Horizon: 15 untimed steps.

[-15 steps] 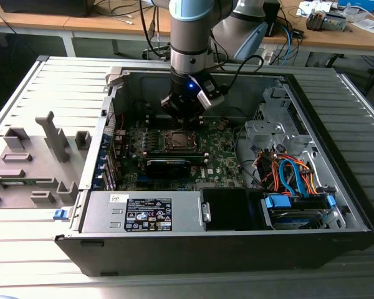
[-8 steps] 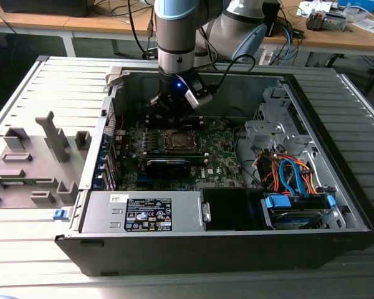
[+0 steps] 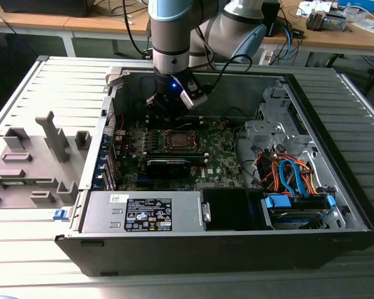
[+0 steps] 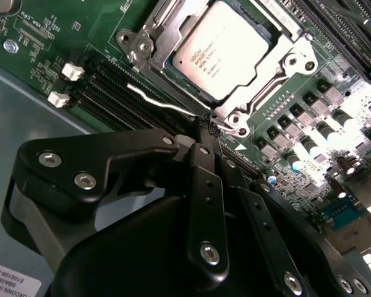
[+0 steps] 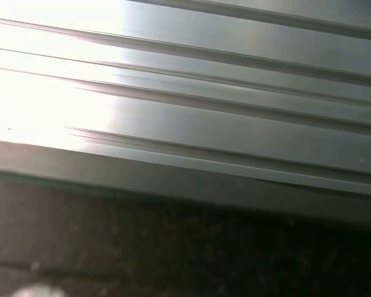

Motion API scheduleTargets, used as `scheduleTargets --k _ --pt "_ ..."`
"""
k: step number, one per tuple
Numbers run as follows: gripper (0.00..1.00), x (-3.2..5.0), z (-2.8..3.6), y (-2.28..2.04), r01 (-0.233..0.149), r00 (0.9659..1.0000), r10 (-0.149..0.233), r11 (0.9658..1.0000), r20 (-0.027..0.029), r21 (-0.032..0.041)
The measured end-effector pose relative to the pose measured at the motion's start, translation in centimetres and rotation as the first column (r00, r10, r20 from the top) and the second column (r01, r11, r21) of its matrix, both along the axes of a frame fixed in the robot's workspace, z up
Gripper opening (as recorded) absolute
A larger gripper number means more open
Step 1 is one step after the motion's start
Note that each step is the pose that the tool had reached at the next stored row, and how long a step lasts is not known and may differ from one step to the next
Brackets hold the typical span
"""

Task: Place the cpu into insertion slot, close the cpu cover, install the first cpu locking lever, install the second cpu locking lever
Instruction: 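Install the first cpu locking lever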

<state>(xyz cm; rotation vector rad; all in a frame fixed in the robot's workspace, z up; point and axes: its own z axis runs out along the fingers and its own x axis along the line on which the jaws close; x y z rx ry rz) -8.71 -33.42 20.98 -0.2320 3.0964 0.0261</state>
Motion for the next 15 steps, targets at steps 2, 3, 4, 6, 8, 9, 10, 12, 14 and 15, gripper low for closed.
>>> scheduleTargets --k 2,3,4,6,8,9,10,12,14,15 --pt "0.11 -0.01 -0.06 -0.06 0.000 1.0000 0.000 1.0000 -0.0002 0.0003" --pt "0.11 0.00 -0.11 -0.12 0.000 1.0000 0.000 1.0000 -0.0002 0.0006" --pt "0.11 -0.01 -0.15 -0.18 0.000 1.0000 0.000 1.0000 -0.0003 0.0007" --pt "0.11 -0.01 -0.21 -0.27 0.000 1.0000 0.000 1.0000 -0.0002 0.0006" --pt "0.11 0.00 -0.25 -0.30 0.000 1.0000 0.000 1.0000 -0.0002 0.0006" --pt "0.11 0.01 -0.26 -0.32 0.000 1.0000 0.000 1.0000 -0.0003 0.0005" --pt "0.11 0.06 -0.27 -0.32 0.000 1.0000 0.000 1.0000 -0.0005 0.0003" --pt "0.11 0.23 -0.30 -0.32 0.000 1.0000 0.000 1.0000 -0.0004 0.0005" --pt "0.11 0.61 -0.32 -0.32 0.000 1.0000 0.000 1.0000 -0.0006 0.0005" --pt "0.11 0.75 -0.34 -0.32 0.000 1.0000 0.000 1.0000 -0.0007 0.0006"
